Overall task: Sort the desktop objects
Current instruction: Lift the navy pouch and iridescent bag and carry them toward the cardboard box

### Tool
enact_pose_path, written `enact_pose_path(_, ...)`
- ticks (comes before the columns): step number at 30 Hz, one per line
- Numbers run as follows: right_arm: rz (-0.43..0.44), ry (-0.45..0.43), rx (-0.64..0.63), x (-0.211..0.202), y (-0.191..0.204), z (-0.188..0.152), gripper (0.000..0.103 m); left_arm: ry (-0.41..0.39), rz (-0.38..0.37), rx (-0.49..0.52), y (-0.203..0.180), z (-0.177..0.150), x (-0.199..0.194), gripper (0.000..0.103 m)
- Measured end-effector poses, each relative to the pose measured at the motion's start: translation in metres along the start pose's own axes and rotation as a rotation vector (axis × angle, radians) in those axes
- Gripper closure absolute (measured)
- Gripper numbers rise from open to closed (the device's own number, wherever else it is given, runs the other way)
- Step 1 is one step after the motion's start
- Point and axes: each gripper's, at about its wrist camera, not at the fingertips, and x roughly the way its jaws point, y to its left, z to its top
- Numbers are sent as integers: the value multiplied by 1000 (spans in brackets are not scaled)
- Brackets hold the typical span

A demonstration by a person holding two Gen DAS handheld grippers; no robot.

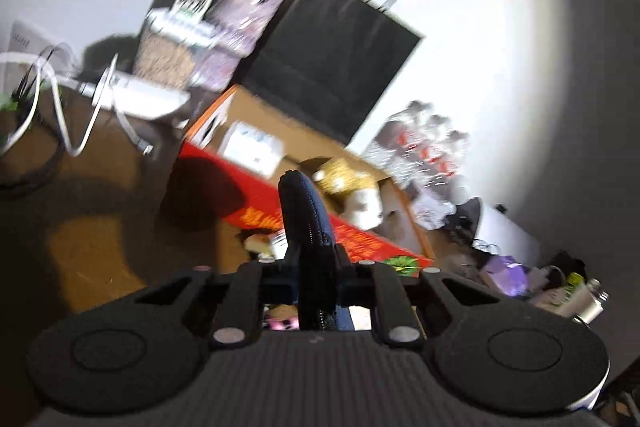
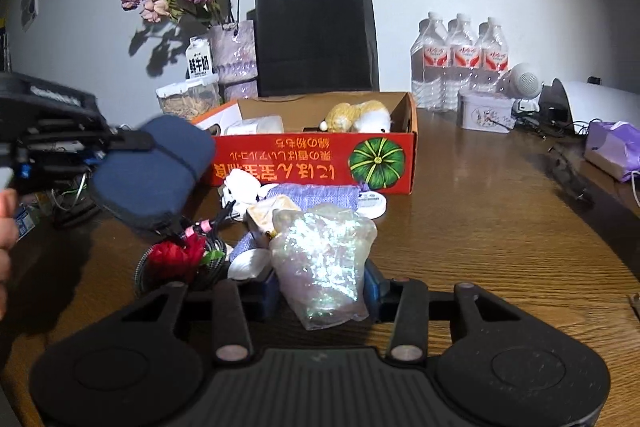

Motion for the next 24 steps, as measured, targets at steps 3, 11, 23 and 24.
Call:
enact_pose_path(3,-7,-6,-4,-6,2,-1,62,-11,-25,57,-12,4,-22,87)
enact_pose_path(11,-23,23,-14,-7,6,-8,62,106,-7,167,6,7,-64,87)
enact_pose_path(23,-27,94,-51,9,21,-18,62,288,105,348,58,-22,-38,77)
enact_pose_path(24,-30,98,-49,10,21,-19,62,278,155,381,56,-23,-35,76)
